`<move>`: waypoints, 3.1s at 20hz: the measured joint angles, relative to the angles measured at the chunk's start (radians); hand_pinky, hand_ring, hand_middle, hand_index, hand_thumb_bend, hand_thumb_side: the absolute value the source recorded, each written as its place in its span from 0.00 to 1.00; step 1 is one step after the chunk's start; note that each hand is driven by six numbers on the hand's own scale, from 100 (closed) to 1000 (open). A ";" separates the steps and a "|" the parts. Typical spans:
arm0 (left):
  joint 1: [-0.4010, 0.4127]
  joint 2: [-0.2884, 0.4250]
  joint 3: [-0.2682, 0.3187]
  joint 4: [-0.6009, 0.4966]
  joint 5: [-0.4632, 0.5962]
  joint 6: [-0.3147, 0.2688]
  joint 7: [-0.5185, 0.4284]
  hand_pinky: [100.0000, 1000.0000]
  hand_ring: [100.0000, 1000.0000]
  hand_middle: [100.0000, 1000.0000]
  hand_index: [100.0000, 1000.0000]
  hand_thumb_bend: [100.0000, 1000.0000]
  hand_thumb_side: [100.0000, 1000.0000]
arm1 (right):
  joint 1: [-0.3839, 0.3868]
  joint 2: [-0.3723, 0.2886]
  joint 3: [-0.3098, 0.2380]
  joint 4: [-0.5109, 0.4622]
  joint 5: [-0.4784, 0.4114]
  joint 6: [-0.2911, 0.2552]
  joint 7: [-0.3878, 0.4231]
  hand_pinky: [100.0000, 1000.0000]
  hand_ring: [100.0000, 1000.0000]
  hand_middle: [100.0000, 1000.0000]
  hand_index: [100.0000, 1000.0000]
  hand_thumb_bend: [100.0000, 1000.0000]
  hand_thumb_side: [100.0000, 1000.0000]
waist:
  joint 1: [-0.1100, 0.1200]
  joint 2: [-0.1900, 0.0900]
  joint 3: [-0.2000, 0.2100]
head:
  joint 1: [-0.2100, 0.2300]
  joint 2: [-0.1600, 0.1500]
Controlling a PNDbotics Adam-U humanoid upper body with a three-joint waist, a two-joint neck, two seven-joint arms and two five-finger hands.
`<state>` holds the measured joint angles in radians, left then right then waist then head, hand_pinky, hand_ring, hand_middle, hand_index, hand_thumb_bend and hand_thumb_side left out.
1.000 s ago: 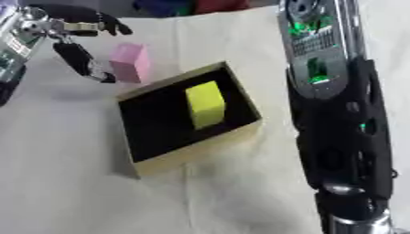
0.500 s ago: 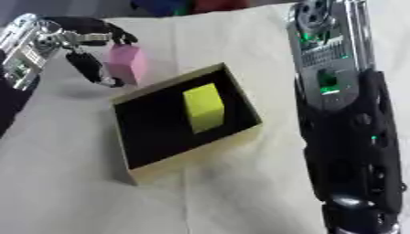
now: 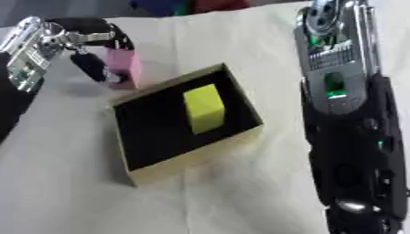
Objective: Pick up objects on the table and place them in the box.
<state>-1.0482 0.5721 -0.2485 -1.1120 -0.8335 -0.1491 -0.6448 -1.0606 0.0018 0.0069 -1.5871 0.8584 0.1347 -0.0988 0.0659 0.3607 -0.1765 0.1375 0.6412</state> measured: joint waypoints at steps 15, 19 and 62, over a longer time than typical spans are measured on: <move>0.006 0.041 -0.032 -0.215 0.058 0.060 0.066 0.42 0.33 0.24 0.48 0.00 0.00 | 0.051 0.002 -0.014 -0.044 -0.013 0.002 -0.004 0.76 0.72 0.73 0.99 0.00 1.00 | -0.003 -0.041 0.022 | -0.012 0.031; 0.024 0.072 -0.069 -0.374 0.156 0.094 0.042 0.44 0.33 0.25 0.49 0.00 0.00 | 0.066 0.017 -0.013 -0.055 -0.002 0.000 -0.002 0.76 0.72 0.73 0.99 0.00 1.00 | -0.002 -0.053 0.038 | -0.022 0.047; 0.179 -0.036 -0.284 -0.592 0.035 0.174 0.025 0.74 0.61 0.57 0.85 0.20 0.12 | 0.120 0.054 -0.007 -0.143 -0.025 -0.011 0.014 0.76 0.72 0.73 0.99 0.00 1.00 | -0.010 -0.064 0.051 | -0.018 0.061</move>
<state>-0.8689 0.5365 -0.5327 -1.7044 -0.7985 0.0247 -0.6200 -0.9402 0.0562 0.0000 -1.7303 0.8333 0.1239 -0.0844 0.0561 0.2967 -0.1256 0.1192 0.7021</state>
